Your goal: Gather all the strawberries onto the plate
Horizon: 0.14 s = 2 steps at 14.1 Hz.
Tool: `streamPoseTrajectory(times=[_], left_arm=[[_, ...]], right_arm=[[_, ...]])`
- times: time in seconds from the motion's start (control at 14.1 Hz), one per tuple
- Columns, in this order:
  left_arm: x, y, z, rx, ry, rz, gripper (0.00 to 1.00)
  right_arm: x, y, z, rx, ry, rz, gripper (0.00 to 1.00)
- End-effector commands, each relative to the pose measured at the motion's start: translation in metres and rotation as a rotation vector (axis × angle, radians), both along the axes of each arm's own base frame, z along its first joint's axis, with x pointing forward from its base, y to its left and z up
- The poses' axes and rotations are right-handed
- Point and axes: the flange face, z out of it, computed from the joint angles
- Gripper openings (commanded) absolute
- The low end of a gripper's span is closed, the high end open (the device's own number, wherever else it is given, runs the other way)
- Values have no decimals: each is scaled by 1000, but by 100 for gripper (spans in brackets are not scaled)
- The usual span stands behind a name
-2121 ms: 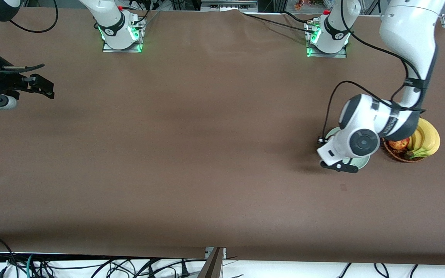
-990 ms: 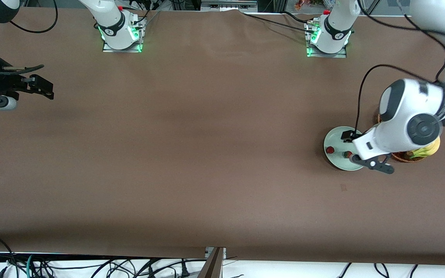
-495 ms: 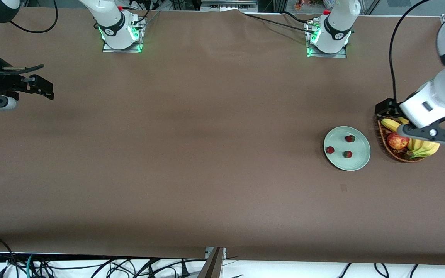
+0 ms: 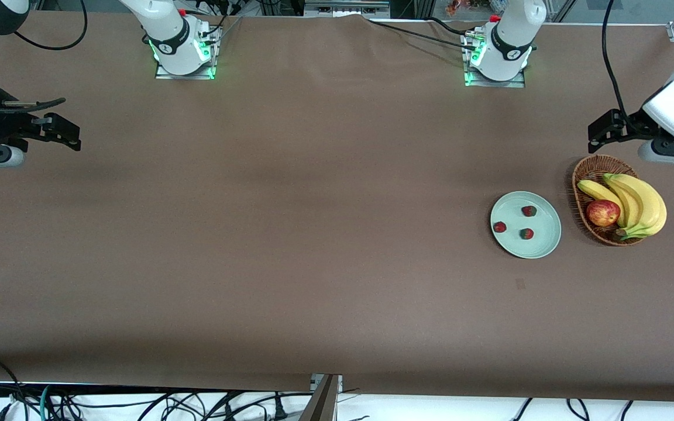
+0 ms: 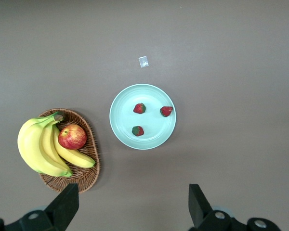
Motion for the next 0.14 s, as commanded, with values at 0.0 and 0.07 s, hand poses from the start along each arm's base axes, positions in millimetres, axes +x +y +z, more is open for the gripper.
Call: streamPoseTrajectory(times=[0.0, 0.07], left_arm=[[-4, 1, -3, -27, -15, 15, 100], [-2, 0, -4, -25, -11, 13, 100]], right_arm=[[0, -2, 3, -1, 2, 9, 100], [0, -2, 3, -1, 2, 9, 100]])
